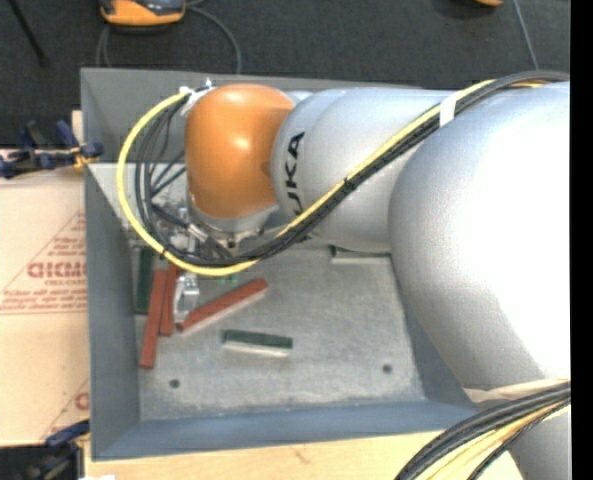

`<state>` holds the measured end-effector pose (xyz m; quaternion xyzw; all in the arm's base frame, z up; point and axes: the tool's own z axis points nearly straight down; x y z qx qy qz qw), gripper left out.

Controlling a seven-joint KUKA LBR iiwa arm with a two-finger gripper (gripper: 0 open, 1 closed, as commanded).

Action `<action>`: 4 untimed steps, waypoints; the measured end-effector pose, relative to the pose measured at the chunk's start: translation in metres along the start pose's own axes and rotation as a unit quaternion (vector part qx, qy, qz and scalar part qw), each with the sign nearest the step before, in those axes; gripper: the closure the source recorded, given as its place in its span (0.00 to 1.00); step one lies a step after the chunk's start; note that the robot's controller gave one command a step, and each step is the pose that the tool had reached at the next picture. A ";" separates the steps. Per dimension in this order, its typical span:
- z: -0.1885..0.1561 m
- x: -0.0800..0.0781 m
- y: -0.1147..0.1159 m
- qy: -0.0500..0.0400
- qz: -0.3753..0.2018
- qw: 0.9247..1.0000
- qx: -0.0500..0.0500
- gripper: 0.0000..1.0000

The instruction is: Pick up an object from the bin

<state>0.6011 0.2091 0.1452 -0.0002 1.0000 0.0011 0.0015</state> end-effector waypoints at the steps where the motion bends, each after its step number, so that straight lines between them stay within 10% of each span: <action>1: 0.036 0.029 -0.016 -0.004 -0.054 0.999 0.000 0.00; 2: 0.064 0.039 -0.047 0.001 0.020 1.000 -0.002 1.00; 3: 0.064 0.039 -0.047 0.001 0.021 1.000 -0.002 1.00; 4: -0.122 0.012 -0.034 -0.005 0.004 1.000 0.000 1.00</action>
Offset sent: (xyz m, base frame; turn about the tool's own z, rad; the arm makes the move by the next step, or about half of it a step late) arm -0.0413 -0.0499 -0.0714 0.0410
